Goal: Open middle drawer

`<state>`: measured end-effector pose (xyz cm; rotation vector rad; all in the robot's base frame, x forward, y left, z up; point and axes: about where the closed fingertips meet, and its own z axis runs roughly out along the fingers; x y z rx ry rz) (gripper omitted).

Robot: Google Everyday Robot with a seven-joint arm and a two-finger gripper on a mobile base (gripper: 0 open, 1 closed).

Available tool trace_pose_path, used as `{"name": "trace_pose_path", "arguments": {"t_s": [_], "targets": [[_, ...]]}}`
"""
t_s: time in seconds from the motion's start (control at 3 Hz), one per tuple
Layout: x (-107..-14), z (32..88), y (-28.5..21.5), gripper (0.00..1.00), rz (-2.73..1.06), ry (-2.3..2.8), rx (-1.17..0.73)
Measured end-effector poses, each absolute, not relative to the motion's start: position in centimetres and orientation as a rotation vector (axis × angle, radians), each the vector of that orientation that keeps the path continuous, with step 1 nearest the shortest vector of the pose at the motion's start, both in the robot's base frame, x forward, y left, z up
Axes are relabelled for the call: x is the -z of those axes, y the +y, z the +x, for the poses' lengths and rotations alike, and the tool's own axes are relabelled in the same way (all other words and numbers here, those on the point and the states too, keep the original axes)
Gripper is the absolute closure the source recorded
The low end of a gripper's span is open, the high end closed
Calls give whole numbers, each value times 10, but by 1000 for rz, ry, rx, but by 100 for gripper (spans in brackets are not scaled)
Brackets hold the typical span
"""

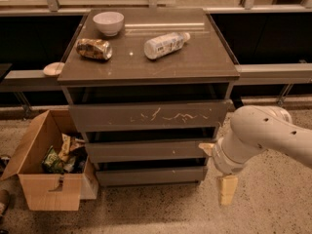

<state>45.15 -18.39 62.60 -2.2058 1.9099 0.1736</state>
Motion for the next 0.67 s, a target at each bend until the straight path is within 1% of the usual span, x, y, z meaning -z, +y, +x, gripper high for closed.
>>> {"name": "trace_pose_path", "arguments": {"t_s": [0.33,0.67], "targets": [[-572,461,-190,0,-2194,1905,-282],[-506,471,-182,0,-2156,1917,-445]]}}
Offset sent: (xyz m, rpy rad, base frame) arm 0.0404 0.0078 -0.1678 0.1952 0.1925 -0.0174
